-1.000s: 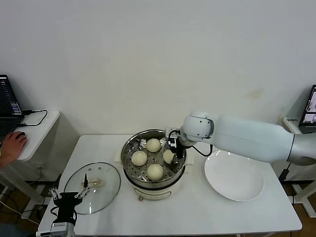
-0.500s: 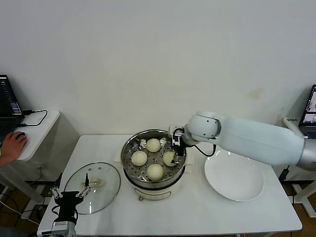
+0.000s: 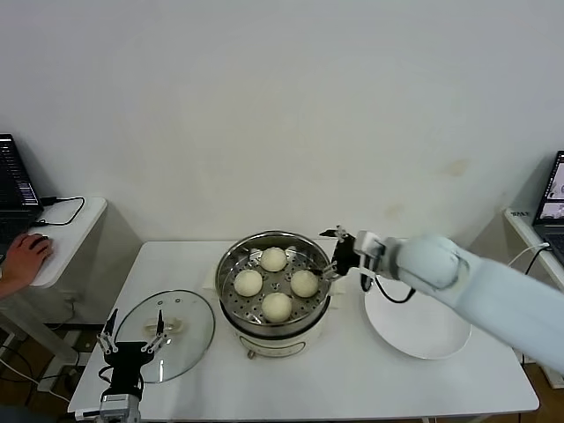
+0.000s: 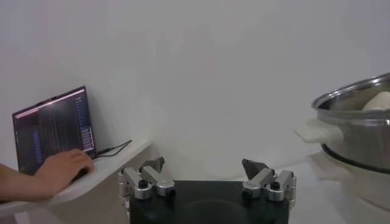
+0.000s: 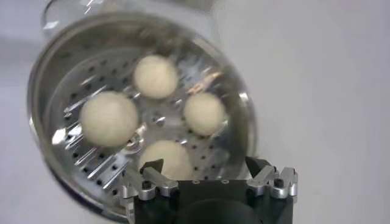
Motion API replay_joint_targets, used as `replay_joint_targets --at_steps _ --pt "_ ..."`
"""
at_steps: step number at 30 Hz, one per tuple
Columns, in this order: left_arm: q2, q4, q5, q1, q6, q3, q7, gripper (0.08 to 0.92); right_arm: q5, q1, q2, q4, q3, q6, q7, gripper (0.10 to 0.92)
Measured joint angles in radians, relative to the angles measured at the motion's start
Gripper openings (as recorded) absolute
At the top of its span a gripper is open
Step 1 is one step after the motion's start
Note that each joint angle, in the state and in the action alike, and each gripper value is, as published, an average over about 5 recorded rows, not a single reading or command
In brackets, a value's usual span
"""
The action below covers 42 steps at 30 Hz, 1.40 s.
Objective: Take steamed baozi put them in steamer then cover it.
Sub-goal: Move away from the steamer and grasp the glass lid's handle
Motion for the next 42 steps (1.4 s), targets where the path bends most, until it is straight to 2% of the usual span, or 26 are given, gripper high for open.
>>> replay_joint_targets --at_steps 7,13,19,25,32,42 --pt "-0.01 0.024 0.011 -0.009 -0.017 0.004 -0.001 0.823 -0.112 -0.459 0.093 0.024 0.446 0.237 0.079 0.823" --pt "-0.007 0.044 0.042 -0.006 -0.032 -0.003 -0.002 0.823 -0.213 -0.79 0.284 0.033 0.768 0.387 0.088 0.823" --pt "0.008 0.067 0.153 0.003 -0.05 -0.015 -0.006 0.823 -0.292 -1.035 0.499 0.047 1.013 0.467 0.088 0.823" --pt "0.039 0.108 0.381 0.039 -0.096 -0.058 -0.016 0.823 -0.364 -1.162 0.654 0.051 1.169 0.49 0.119 0.823" --pt "0.089 0.164 0.69 0.095 -0.15 -0.111 -0.034 0.823 -0.424 -1.234 0.757 0.041 1.275 0.512 0.164 0.823" --pt "0.134 0.257 0.999 0.048 -0.185 -0.114 -0.022 0.823 -0.475 -1.301 0.834 0.004 1.349 0.546 0.219 0.823"
